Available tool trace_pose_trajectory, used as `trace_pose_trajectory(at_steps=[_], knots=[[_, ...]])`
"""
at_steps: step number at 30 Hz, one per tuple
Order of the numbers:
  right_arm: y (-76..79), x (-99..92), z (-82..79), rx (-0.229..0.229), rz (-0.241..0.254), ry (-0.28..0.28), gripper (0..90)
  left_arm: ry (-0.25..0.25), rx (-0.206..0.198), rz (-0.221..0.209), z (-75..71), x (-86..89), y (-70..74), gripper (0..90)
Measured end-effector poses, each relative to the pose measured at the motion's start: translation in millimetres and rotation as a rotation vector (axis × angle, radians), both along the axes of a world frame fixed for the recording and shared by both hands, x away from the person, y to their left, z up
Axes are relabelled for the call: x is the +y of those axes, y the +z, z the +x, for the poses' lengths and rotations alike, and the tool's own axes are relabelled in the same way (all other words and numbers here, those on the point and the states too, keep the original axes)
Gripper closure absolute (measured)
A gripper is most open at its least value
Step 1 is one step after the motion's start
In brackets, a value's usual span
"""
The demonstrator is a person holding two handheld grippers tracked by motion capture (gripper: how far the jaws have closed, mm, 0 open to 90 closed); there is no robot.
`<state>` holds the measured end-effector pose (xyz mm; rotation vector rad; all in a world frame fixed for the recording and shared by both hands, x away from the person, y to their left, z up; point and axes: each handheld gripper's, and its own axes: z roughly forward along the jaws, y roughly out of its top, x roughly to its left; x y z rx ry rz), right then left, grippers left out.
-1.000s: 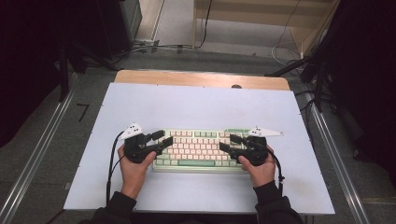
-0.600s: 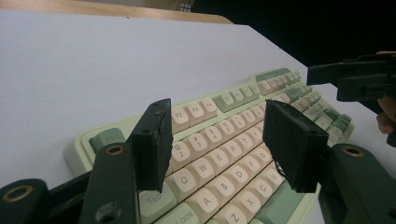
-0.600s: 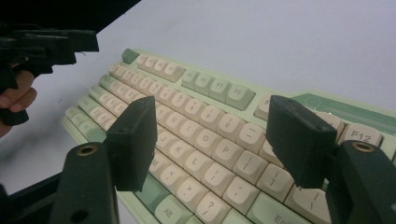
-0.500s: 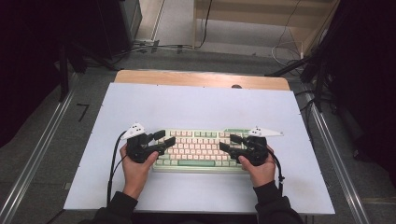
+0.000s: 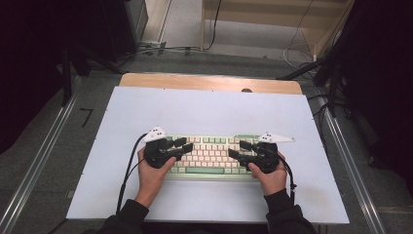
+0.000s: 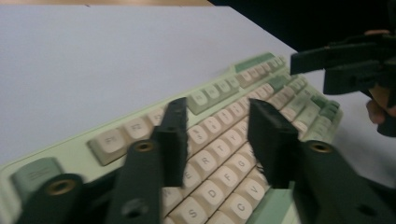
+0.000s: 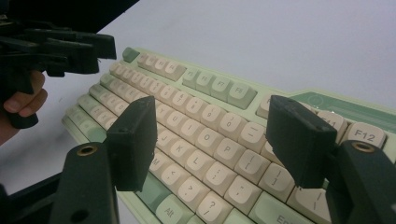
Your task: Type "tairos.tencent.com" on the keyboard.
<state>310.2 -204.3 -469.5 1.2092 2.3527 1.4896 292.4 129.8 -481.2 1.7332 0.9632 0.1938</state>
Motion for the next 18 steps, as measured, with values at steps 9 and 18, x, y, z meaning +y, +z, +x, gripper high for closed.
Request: trace_pose_trajectory(at_steps=[9,18], knots=[[-0.3,0.6,0.0,0.001,-0.002,0.005,32.1,-0.101,0.029,0.144,10.7,-35.4,-6.0,90.0],[0.7,-0.4,-0.2,0.0,0.005,0.006,32.1,-0.079,0.046,0.241,19.0,-43.2,-5.4,90.0]])
